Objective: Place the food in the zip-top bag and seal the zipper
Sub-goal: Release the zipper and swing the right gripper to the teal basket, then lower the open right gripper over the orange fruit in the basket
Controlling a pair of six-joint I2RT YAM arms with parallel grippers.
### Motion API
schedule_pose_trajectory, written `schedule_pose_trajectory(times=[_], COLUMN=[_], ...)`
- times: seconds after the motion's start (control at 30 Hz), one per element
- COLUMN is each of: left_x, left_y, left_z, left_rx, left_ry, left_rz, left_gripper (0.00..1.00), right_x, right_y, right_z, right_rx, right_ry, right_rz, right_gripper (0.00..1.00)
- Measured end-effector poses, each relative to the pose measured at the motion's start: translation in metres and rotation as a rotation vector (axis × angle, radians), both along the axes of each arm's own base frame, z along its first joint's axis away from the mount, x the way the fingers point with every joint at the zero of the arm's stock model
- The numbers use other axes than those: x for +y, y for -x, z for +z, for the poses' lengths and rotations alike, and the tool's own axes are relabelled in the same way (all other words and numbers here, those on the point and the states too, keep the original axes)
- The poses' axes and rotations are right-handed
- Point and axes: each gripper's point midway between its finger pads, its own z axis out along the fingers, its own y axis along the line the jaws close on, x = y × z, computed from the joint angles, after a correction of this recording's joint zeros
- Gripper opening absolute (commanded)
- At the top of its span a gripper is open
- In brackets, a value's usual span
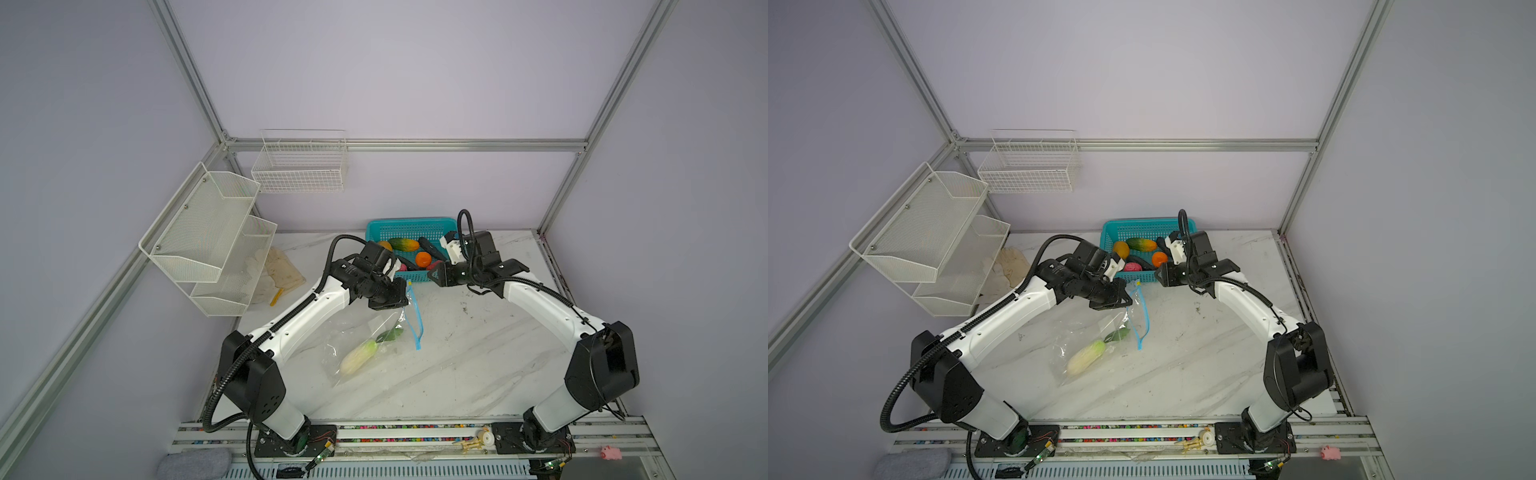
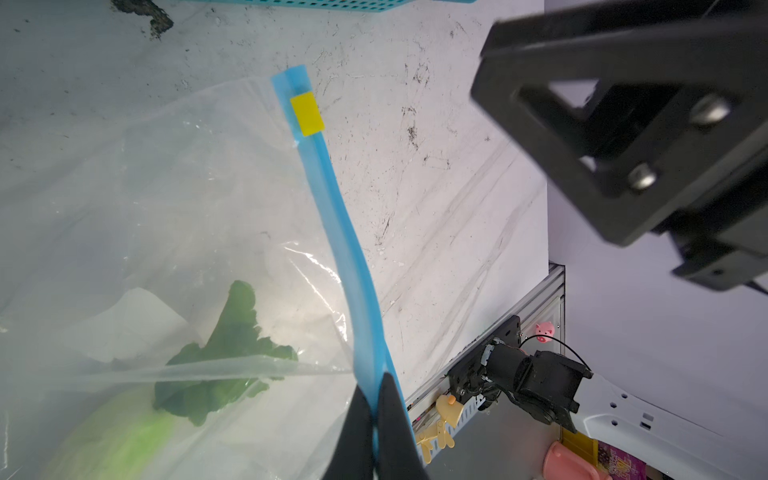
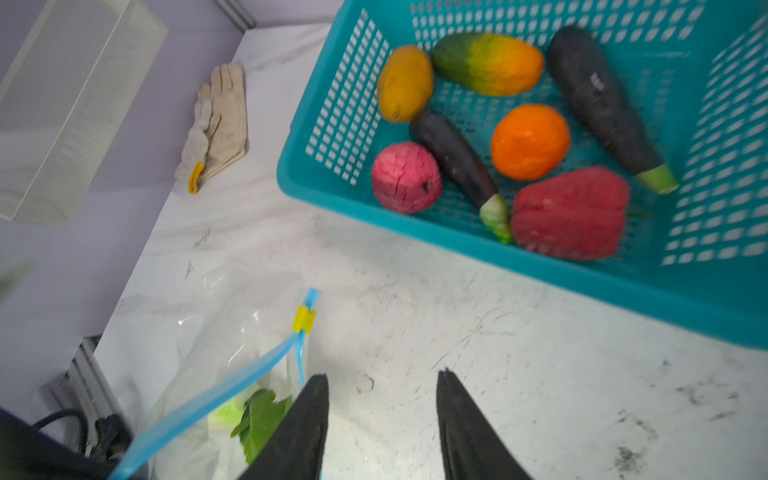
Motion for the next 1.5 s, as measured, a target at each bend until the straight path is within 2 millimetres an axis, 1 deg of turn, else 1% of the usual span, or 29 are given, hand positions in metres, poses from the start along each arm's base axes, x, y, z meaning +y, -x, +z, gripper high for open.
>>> schedule_pose_trajectory(times=[0.07, 0.1, 0.17, 0.23, 0.33, 0.43, 0.47, 0.53, 0.6, 0.77, 0.87, 0.93, 1.0, 1.07, 1.27, 1.4, 1.5], left_x=[0.000, 0.000, -0.001, -0.001, -0.001, -0.001, -0.002, -0.002, -0.002, -0.003, -0.004, -0.004, -0.004, -0.004, -0.004, -0.004, -0.004], left_y=[0.000, 0.000, 0.000, 0.000, 0.000, 0.000, 0.000, 0.000, 0.000, 0.000, 0.001, 0.001, 0.001, 0.001, 0.001, 0.001, 0.000], left_z=[-0.002, -0.002, -0.002, -0.002, -0.002, -0.001, -0.001, -0.001, -0.001, -0.003, -0.003, -0.003, -0.003, -0.003, -0.003, -0.003, -0.003], left_rx=[0.002, 0.002, 0.000, -0.001, -0.002, -0.001, -0.001, -0.001, 0.000, 0.008, 0.010, 0.010, 0.010, 0.010, 0.010, 0.010, 0.007], left_ry=[0.000, 0.001, 0.003, 0.004, 0.005, 0.008, 0.008, 0.009, 0.011, 0.013, 0.015, 0.015, 0.015, 0.015, 0.015, 0.016, 0.017], left_rz=[-0.001, -0.001, -0.002, -0.002, -0.002, -0.004, -0.004, -0.005, -0.006, -0.010, -0.012, -0.012, -0.013, -0.013, -0.013, -0.012, -0.012], left_gripper=[0.00, 0.00, 0.00, 0.00, 0.00, 0.00, 0.00, 0.00, 0.00, 0.00, 0.00, 0.00, 0.00, 0.00, 0.00, 0.00, 0.00], right_x=[-0.002, -0.003, -0.004, -0.004, -0.004, -0.006, -0.007, -0.011, -0.017, -0.034, -0.039, -0.042, -0.042, -0.042, -0.041, -0.045, -0.046], right_y=[-0.023, -0.035, -0.055, -0.075, -0.098, -0.113, -0.115, -0.118, -0.120, -0.128, -0.133, -0.134, -0.131, -0.129, -0.124, -0.111, -0.101], right_z=[0.008, 0.008, 0.002, -0.012, -0.036, -0.060, -0.065, -0.079, -0.086, -0.094, -0.101, -0.110, -0.119, -0.124, -0.125, -0.127, -0.127], right_rx=[-0.040, -0.053, -0.060, -0.052, -0.028, 0.005, 0.011, 0.036, 0.049, 0.072, 0.081, 0.099, 0.121, 0.136, 0.148, 0.168, 0.181], right_ry=[0.040, 0.066, 0.113, 0.163, 0.224, 0.279, 0.293, 0.329, 0.355, 0.392, 0.400, 0.405, 0.414, 0.417, 0.412, 0.418, 0.419], right_rz=[-0.042, -0.062, -0.093, -0.113, -0.134, -0.139, -0.141, -0.142, -0.148, -0.162, -0.163, -0.157, -0.144, -0.137, -0.124, -0.119, -0.109], right_gripper=[0.47, 0.48, 0.49, 0.51, 0.54, 0.59, 0.60, 0.64, 0.67, 0.68, 0.68, 0.73, 0.74, 0.74, 0.74, 0.75, 0.78])
